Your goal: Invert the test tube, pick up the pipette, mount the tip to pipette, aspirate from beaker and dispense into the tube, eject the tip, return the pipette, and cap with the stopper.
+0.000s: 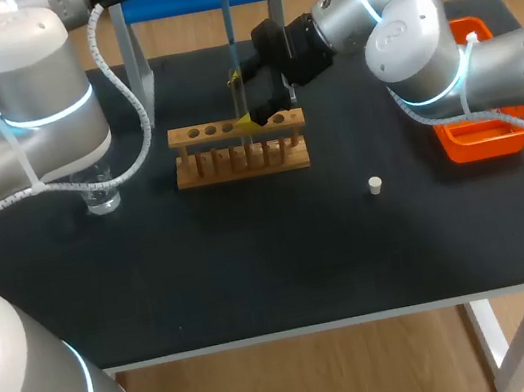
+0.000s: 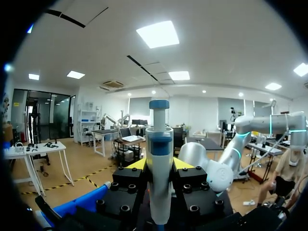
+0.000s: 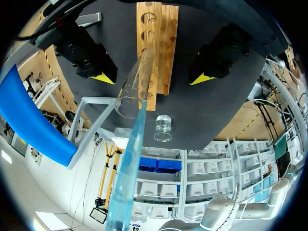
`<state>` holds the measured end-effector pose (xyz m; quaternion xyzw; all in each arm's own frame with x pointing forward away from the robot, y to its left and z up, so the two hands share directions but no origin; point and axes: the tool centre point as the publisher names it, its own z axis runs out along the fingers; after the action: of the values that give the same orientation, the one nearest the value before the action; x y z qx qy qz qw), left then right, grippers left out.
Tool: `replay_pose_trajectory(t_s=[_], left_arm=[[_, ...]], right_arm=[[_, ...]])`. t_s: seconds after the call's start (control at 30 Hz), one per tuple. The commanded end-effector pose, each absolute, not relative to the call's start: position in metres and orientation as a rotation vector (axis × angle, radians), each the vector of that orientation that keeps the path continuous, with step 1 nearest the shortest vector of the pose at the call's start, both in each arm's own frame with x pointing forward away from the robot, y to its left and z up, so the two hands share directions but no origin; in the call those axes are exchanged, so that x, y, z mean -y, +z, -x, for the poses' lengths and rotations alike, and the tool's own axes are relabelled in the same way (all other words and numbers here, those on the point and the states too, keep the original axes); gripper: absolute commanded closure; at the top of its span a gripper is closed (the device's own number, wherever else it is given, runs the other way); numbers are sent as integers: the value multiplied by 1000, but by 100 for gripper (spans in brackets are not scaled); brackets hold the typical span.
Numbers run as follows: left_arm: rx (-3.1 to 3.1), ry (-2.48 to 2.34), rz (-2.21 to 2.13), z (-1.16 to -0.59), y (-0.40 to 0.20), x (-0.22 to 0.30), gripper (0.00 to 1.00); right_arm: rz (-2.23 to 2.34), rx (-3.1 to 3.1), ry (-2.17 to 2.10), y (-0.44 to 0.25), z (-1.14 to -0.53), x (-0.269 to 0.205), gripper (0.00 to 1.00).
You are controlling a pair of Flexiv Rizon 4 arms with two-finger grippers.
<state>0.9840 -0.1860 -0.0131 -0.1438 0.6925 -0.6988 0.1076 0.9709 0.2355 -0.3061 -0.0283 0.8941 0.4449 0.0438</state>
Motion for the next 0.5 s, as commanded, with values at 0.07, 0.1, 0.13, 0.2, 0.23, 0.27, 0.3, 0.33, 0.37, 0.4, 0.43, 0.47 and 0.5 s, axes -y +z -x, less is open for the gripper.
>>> replay_pose_trajectory(t_s=[0.07,0.1,0.13,0.2,0.23,0.27,0.3,0.33,0.37,0.4,0.43,0.47,0.5], left_arm=[[-2049,-2045,428,-986,-13,186,100],[-2050,-2043,429,-987,-13,186,100],[-2053,-2039,430,-987,-13,186,100],[-2057,-2032,431,-987,-14,186,100],[-2058,-2029,431,-987,-14,185,100],[-2059,-2026,432,-987,-14,185,100],[-2059,-2024,432,-987,-14,185,100],[-2058,-2023,433,-988,-14,185,100],[-2057,-2021,433,-988,-15,185,100],[-2052,-2019,437,-989,-15,185,100],[-2049,-2018,439,-989,-15,185,100],[-2047,-2017,441,-990,-15,184,100],[-2043,-2015,444,-990,-15,184,100]], right_arm=[[89,-2739,1356,-304,-971,-234,0],[89,-2739,1356,-304,-971,-234,0],[89,-2739,1356,-304,-971,-234,0],[89,-2739,1356,-304,-971,-234,0],[89,-2739,1356,-304,-971,-234,0],[89,-2739,1356,-304,-971,-234,0],[89,-2739,1356,-304,-971,-234,0],[89,-2739,1356,-304,-971,-234,0],[89,-2739,1356,-304,-971,-234,0],[89,-2739,1356,-304,-971,-234,0],[89,-2739,1356,-304,-971,-234,0],[89,-2739,1356,-304,-971,-234,0],[89,-2739,1356,-304,-971,-234,0]])
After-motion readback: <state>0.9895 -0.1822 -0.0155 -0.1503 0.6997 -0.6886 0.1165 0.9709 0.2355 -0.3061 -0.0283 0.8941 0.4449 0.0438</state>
